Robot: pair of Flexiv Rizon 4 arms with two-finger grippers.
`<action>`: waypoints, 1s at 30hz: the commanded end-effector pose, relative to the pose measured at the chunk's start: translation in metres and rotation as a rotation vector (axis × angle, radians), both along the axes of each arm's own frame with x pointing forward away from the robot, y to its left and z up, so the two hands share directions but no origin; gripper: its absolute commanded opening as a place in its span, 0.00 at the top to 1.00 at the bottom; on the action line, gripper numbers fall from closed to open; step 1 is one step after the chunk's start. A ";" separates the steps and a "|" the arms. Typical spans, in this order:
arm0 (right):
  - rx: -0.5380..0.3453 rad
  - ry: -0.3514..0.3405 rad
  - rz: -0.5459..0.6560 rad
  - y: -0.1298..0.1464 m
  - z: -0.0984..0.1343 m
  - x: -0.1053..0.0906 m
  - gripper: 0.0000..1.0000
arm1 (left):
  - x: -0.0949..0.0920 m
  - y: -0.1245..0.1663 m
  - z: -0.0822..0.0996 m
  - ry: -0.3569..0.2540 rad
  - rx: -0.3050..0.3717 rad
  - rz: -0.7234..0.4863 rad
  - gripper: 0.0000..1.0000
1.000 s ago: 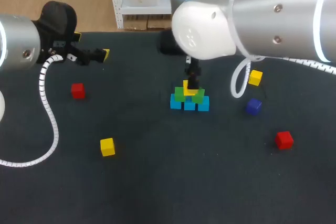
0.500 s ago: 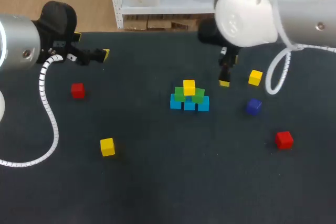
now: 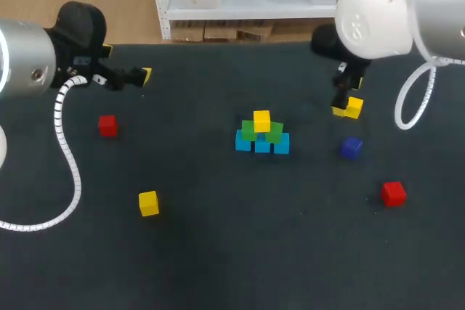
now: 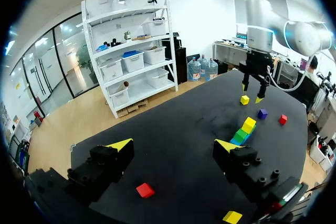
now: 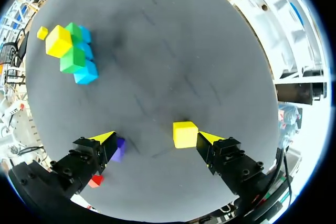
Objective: Place the blue cubes, place green cubes on the blue cubes, place the yellow cubes on the green cubes, then place the red cubes on the yellow cubes, and place purple cube on the red cubes.
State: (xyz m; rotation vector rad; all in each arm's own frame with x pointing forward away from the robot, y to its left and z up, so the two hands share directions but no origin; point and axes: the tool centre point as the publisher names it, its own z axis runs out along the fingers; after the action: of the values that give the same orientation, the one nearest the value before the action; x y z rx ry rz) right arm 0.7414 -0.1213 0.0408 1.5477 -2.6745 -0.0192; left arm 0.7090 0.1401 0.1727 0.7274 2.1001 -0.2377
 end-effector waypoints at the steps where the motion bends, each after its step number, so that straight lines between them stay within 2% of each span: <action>1: -0.013 0.016 -0.008 -0.007 -0.005 0.006 0.03 | 0.000 0.002 0.000 0.000 -0.004 -0.006 0.00; 3: -0.013 0.027 -0.008 -0.009 -0.009 0.006 0.13 | 0.000 0.002 0.000 0.000 -0.004 -0.006 0.00; 4: -0.015 0.033 -0.007 -0.010 -0.011 0.007 0.14 | 0.000 0.002 0.000 0.000 -0.004 -0.006 0.00; 13: -0.034 0.059 -0.021 -0.018 -0.021 0.013 0.03 | 0.000 0.002 0.000 0.000 -0.004 -0.006 0.00; 18: -0.036 0.066 -0.029 -0.020 -0.026 0.015 0.04 | 0.000 0.002 0.000 0.000 -0.004 -0.006 0.00; 21: -0.038 0.071 -0.032 -0.022 -0.028 0.016 0.11 | 0.000 0.002 0.000 0.000 -0.004 -0.006 0.00; 22: -0.039 0.072 -0.033 -0.023 -0.028 0.017 0.19 | 0.000 0.002 0.000 0.000 -0.004 -0.006 0.00; 23: -0.041 0.072 -0.034 -0.023 -0.028 0.016 0.42 | 0.000 0.002 0.000 0.000 -0.004 -0.006 0.00; 24: -0.043 0.073 -0.034 -0.024 -0.029 0.016 0.53 | 0.000 0.002 0.000 0.000 -0.004 -0.006 0.00; 26: -0.049 0.077 -0.034 -0.025 -0.031 0.016 0.58 | 0.000 0.002 0.000 0.000 -0.004 -0.006 0.00; 30: -0.057 0.080 -0.034 -0.026 -0.035 0.015 0.59 | 0.000 0.002 0.000 0.000 -0.004 -0.006 0.00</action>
State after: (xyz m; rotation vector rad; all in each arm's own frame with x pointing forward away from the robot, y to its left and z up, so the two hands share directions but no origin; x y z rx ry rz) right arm 0.7544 -0.1481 0.0085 1.4549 -2.6190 -0.0044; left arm 0.7090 0.1401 0.1727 0.7274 2.1001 -0.2377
